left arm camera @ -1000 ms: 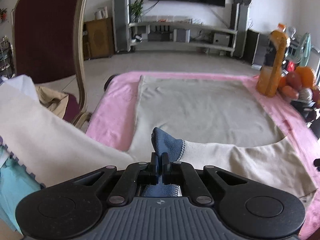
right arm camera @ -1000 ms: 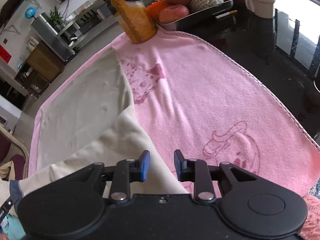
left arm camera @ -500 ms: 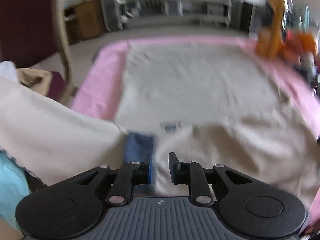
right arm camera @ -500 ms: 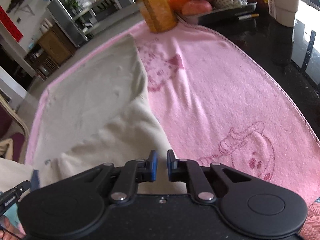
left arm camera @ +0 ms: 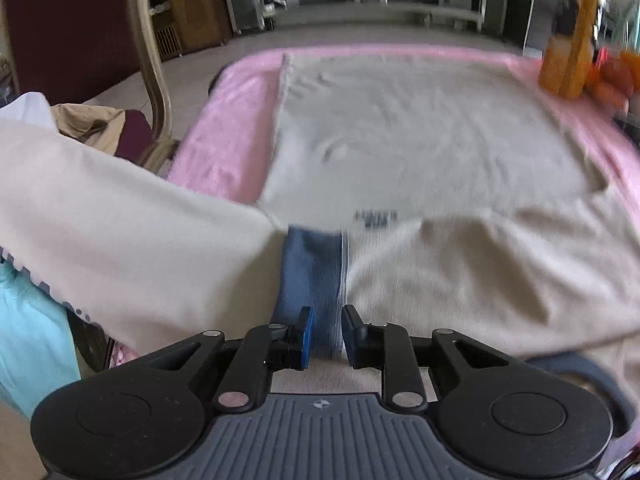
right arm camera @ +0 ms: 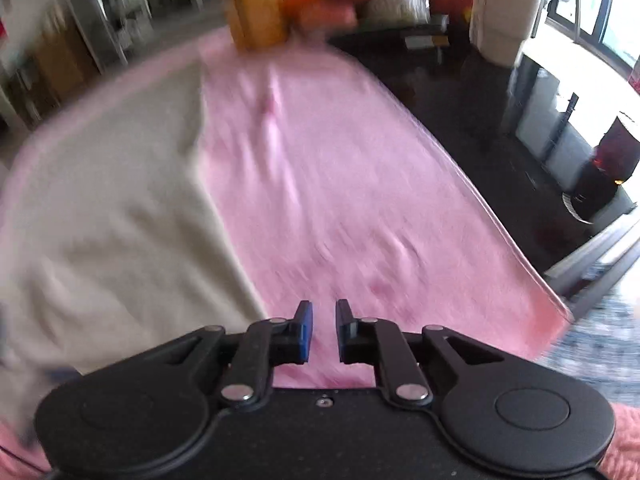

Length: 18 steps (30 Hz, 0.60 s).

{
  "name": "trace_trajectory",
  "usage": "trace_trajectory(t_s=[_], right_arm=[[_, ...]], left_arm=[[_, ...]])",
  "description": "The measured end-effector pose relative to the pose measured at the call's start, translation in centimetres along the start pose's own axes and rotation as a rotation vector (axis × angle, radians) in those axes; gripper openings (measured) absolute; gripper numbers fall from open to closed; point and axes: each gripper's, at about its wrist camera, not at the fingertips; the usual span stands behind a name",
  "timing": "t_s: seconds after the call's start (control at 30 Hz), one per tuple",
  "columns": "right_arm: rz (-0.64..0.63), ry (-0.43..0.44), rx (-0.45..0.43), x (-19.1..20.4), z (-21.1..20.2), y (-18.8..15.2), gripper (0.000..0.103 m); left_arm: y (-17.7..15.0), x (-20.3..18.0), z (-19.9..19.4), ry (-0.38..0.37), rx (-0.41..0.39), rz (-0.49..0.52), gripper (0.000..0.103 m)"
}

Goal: Fold clothes
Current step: 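Drag the held cuff across the sweatshirt body with the left gripper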

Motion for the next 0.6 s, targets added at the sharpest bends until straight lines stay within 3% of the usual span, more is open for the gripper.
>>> trace_trajectory(t_s=[0.13,0.3,0.47,0.53,0.6], right_arm=[[0.130,0.227,-0.025,0.3,-0.9,2.6,0.013],[0.226,0.411,0.044,3.5,3.0,5.2,0.018],[0.362,0.464,0.196,5.6,9.6,5.1,0.017],[0.402,0.408,0.174,4.7,10.8,4.9,0.000],[0.535,0.338,0.090,2.3,11.0,4.8,0.002]], left_arm=[[0.9,1.4,-0.4,-0.062,-0.054,-0.075,0.023],[1.1,1.6,2.4,-0.007,0.009,-0.089,0.022],[1.0,1.3,3.6,0.029,0.025,-0.039,0.023],[1.0,1.4,3.5,0.027,0.024,-0.030,0.023],[0.9,1.6,3.5,0.022,0.023,-0.029,0.023]])
Point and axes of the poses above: each gripper's, at about its wrist camera, not at the fingertips, and z roughly the way its jaws point, x to its left, y to its top, and after that the axes turned 13 degrees about -y, right-handed
